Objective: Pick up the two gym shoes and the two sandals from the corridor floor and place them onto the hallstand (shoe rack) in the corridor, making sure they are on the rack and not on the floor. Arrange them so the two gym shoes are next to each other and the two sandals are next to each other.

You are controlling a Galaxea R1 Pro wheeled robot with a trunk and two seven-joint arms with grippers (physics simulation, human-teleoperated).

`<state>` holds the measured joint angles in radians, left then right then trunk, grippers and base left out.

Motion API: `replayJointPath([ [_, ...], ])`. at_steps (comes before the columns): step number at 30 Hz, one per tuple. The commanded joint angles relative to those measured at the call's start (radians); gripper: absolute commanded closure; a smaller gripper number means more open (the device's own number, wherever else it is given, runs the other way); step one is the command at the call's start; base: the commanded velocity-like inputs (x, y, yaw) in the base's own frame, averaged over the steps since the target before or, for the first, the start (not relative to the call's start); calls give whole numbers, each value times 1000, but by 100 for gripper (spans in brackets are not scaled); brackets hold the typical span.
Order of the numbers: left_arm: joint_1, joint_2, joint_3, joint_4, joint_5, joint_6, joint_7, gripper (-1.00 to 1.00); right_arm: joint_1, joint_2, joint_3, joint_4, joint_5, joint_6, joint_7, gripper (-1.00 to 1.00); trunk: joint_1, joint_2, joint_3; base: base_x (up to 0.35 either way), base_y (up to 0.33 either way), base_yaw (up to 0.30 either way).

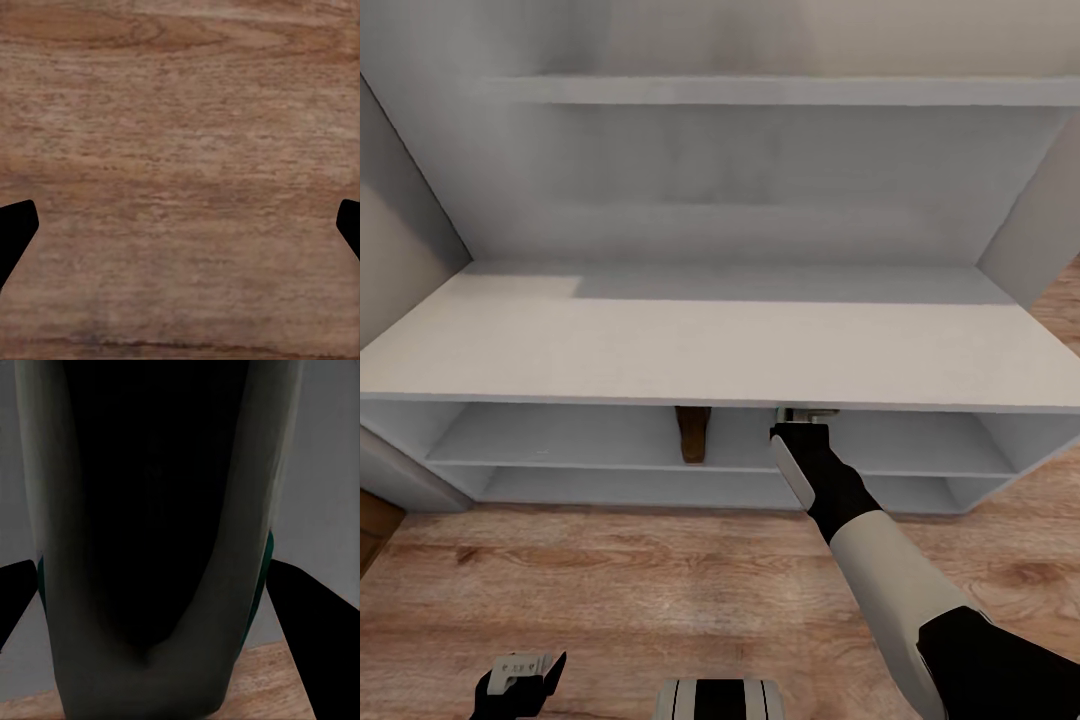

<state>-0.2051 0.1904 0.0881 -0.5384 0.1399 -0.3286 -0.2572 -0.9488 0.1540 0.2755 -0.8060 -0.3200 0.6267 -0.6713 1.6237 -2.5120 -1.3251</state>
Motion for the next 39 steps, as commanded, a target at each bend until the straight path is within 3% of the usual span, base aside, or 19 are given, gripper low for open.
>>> replayJointPath([
  [1, 0, 0, 2, 0, 10, 0, -10, -100, -1, -1, 4, -1, -10, 2, -9, 100, 0, 0, -1, 41, 0, 0],
  [29, 0, 0, 2, 0, 10, -1, -10, -100, -1, -1, 4, -1, -9, 2, -10, 100, 0, 0, -1, 37, 0, 0],
  [30, 0, 0, 2, 0, 10, -1, -10, -100, -1, -1, 4, -1, -9, 2, -10, -100, 0, 0, -1, 0, 0, 0],
  [39, 0, 0, 2, 0, 11, -1, -10, -100, -1, -19, 4, 0, -8, 2, -10, -100, 0, 0, -1, 0, 0, 0],
])
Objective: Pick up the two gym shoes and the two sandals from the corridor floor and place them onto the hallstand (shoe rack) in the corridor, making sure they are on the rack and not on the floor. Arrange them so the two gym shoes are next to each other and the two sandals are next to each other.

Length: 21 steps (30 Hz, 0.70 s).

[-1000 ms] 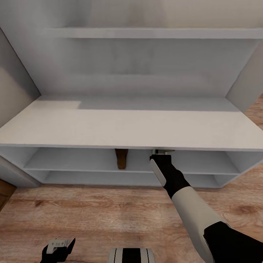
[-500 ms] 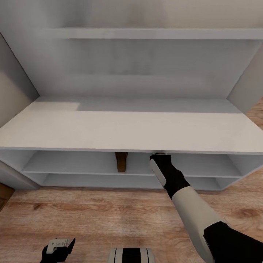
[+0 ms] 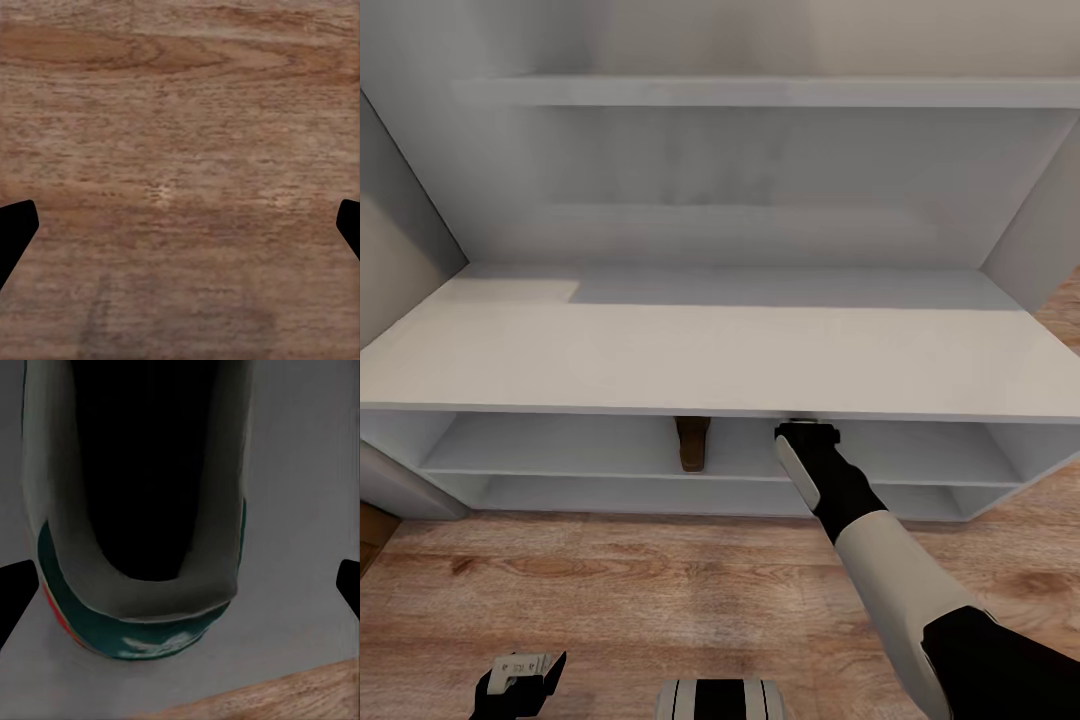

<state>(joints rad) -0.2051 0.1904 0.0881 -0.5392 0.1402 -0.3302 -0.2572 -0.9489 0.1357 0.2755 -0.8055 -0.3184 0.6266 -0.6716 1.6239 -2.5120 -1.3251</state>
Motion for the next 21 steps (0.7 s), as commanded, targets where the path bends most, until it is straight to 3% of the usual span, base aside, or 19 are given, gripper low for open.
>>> replayJointPath([
  [1, 0, 0, 2, 1, 10, 0, -10, -100, -1, -2, 4, -1, -10, 2, -10, -100, 0, 0, -1, 0, 0, 0],
  [7, 0, 0, 2, 1, 10, 0, -10, -100, -1, -8, 4, 0, -11, 2, -9, -100, 0, 0, -1, -132, 0, 0],
  [21, 0, 0, 2, 1, 10, 0, -10, -100, -1, -10, 5, 0, -11, 2, -9, -100, 0, 0, -1, -320, 0, 0],
])
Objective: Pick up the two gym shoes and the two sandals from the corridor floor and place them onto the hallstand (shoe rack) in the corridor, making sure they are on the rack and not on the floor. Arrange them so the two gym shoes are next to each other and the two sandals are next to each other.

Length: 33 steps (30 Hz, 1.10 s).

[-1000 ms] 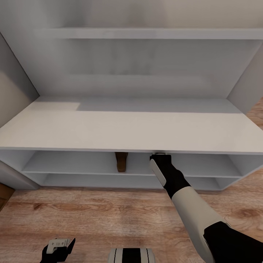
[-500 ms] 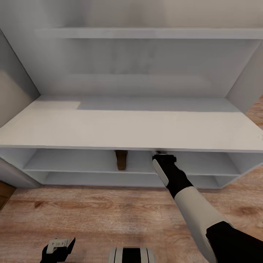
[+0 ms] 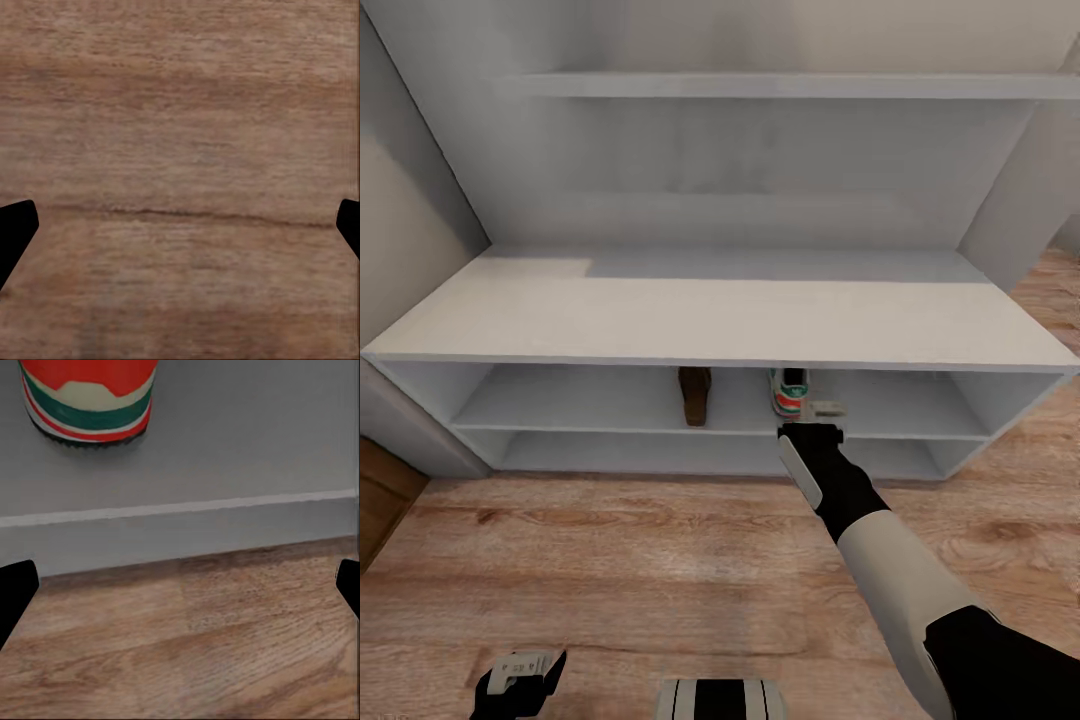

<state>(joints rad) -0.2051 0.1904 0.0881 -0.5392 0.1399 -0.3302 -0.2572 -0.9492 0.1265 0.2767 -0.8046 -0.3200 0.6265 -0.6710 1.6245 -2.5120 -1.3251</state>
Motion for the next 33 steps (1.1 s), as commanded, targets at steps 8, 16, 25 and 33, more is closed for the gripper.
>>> replayJointPath([
  [8, 0, 0, 2, 1, 10, 0, -10, -100, 0, 0, 5, 0, -10, 2, -9, -100, -1, 0, -1, -336, 0, 0],
  [16, 0, 0, 2, 1, 10, 0, -9, -100, 0, -1, 7, 13, -8, 2, -9, -100, -1, 0, -1, -336, 0, 0],
  [25, 0, 0, 3, 2, 10, 0, -8, -100, 3, 1, 10, 149, -14, -51, -5, -100, -1, 0, -1, -332, 0, 0],
  [33, 0, -2, 6, 2, 12, -2, 1, -100, 98, 1, 13, 402, -8, -512, 28, -100, -1, 0, -1, -123, 0, 0],
])
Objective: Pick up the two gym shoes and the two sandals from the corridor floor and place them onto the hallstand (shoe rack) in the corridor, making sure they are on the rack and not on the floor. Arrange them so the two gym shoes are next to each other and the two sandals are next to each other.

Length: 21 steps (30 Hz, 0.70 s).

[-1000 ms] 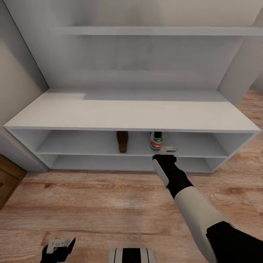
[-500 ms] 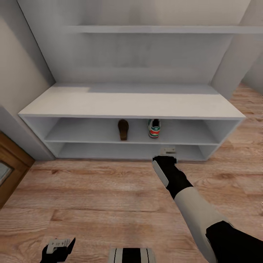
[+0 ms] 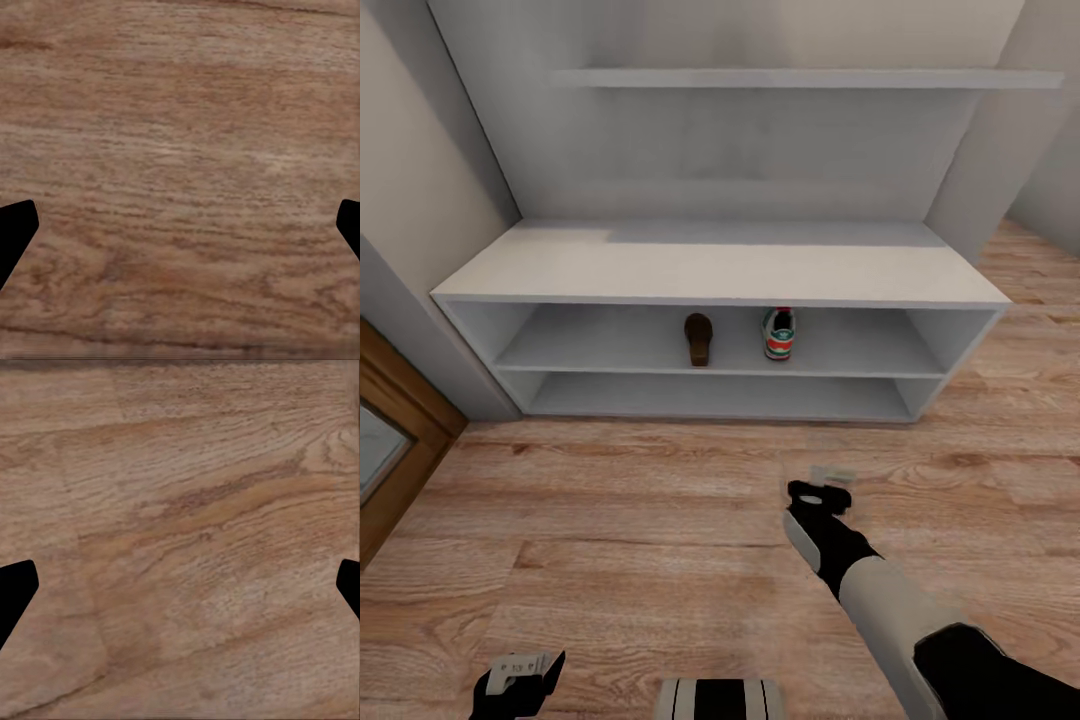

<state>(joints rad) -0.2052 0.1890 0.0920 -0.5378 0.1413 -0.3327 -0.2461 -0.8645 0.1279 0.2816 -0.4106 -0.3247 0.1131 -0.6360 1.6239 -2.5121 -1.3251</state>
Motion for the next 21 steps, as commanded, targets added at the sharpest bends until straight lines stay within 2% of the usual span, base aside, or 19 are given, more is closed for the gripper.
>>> replayJointPath([
  [1, 0, 0, 3, 1, 10, 0, -9, -100, 21, -1, 9, 37, -2, -42, 6, -100, 0, 0, -1, -22, 0, 0],
  [2, 0, 0, 3, 2, 10, 0, -9, -100, 28, -2, 10, 66, 0, -83, 21, -100, 0, 0, -1, -17, 0, 0],
  [3, 0, 0, 4, 5, 10, 0, -8, -100, 38, -5, 12, 127, 5, -156, 56, -100, 0, 0, -1, -11, 0, 0],
  [5, 0, 0, 5, 11, 11, 0, -8, -100, 45, -12, 13, 190, 14, -217, 97, -100, 0, 0, -1, -8, 0, 0],
  [6, 0, 0, 6, 21, 12, 0, -7, -100, 51, -22, 13, 252, 29, -266, 145, -100, 0, 0, -1, -5, 0, 0],
  [7, 0, 0, 8, 41, 14, -1, -7, -100, 71, -63, 14, 342, 73, -354, 288, -100, 0, 0, -1, -1, 0, 0],
  [9, 0, 0, 9, 47, 15, -1, -7, -100, 123, -100, 14, 366, 92, -397, 408, -100, 0, 0, -1, 0, 0, 0],
  [11, 0, 0, 9, 49, 15, -2, -7, -100, 161, -125, 14, 373, 99, -421, 484, -100, 0, 0, -1, 0, 0, 0],
  [12, 0, 0, 9, 50, 15, -2, -7, -100, 172, -133, 14, 375, 100, -430, 505, -100, 0, 0, -1, 0, 0, 0],
  [14, 0, 1, 9, 51, 15, -2, -6, -100, 215, -166, 14, 379, 102, -472, 563, -100, 0, 0, -1, 0, 0, 0],
  [16, 0, 1, 10, 52, 15, -2, -7, -100, 236, -182, 14, 380, 102, -502, 578, -100, 0, 0, -1, 0, 0, 0],
  [17, 0, 1, 10, 52, 16, -1, -6, -100, 266, -200, 14, 381, 102, -553, 592, -100, 0, 0, -1, 0, 0, 0],
  [19, 0, 1, 11, 53, 16, -1, -6, -100, 294, -212, 14, 381, 103, -613, 601, -100, 0, 0, -1, 0, 0, 0],
  [21, 0, 1, 11, 53, 17, -1, -6, -100, 303, -216, 14, 381, 104, -639, 603, -100, 0, 0, -1, 0, 0, 0],
])
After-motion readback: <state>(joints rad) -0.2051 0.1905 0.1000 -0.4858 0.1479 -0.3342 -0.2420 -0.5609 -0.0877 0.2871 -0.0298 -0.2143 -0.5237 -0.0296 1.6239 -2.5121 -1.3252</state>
